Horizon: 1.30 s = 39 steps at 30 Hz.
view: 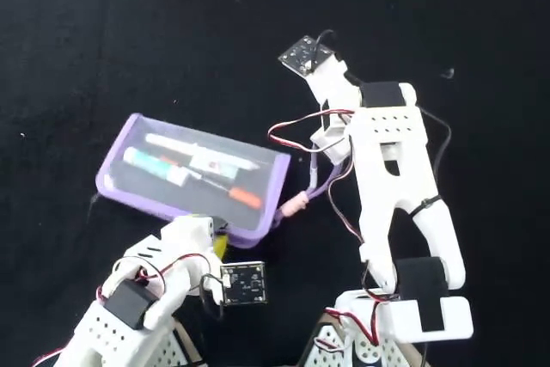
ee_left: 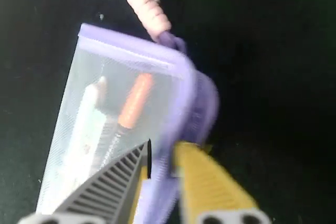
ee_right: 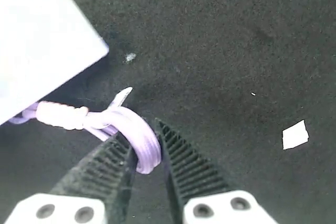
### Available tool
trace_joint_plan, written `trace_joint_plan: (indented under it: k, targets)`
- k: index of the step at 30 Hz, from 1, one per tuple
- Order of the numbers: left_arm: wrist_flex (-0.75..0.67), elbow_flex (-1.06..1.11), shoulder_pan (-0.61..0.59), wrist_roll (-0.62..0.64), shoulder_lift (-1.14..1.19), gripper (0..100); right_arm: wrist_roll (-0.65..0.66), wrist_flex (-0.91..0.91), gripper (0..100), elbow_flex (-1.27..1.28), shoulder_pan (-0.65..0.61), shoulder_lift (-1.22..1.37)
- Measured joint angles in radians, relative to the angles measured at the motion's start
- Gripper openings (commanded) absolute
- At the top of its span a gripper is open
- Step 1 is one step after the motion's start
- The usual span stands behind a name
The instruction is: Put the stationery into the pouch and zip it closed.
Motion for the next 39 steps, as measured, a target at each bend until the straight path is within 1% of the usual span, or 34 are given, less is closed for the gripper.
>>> trace_joint_plan:
  k: [3, 7, 13, 17, 23, 27, 29, 32, 35, 39]
  targets:
    - [0.000, 0.000, 0.000, -0.002, 0.000, 3, 0.000, 0.020, 1.5, -0.018, 0.000, 0.000]
    - [-0.008, 0.000, 0.000, -0.002, 0.000, 3, 0.000, 0.080, 1.5, -0.083, 0.000, 0.000]
    - [-0.061, 0.000, 0.000, -0.002, 0.000, 3, 0.000, 0.158, 1.5, -0.178, 0.000, 0.000]
    - [-0.080, 0.000, -0.005, -0.002, 0.000, 3, 0.000, 0.180, 1.5, -0.199, 0.000, 0.000]
    - [-0.081, -0.015, -0.078, -0.002, 0.000, 3, 0.000, 0.180, 1.5, -0.199, 0.000, 0.000]
    - [-0.077, -0.048, -0.140, -0.002, 0.000, 3, 0.000, 0.104, 1.5, -0.166, 0.000, 0.000]
    - [-0.038, -0.074, -0.155, -0.002, 0.000, 3, 0.000, 0.044, 1.5, -0.115, 0.000, 0.000]
    - [0.080, -0.137, -0.157, -0.002, 0.000, 3, 0.000, -0.075, 1.5, -0.037, 0.000, 0.000]
    - [0.204, -0.210, -0.121, -0.002, -0.002, 3, -0.005, -0.192, 1.5, 0.031, 0.000, 0.000]
    - [0.318, -0.275, -0.114, -0.002, -0.003, 3, -0.057, -0.262, 1.5, 0.058, -0.002, 0.000]
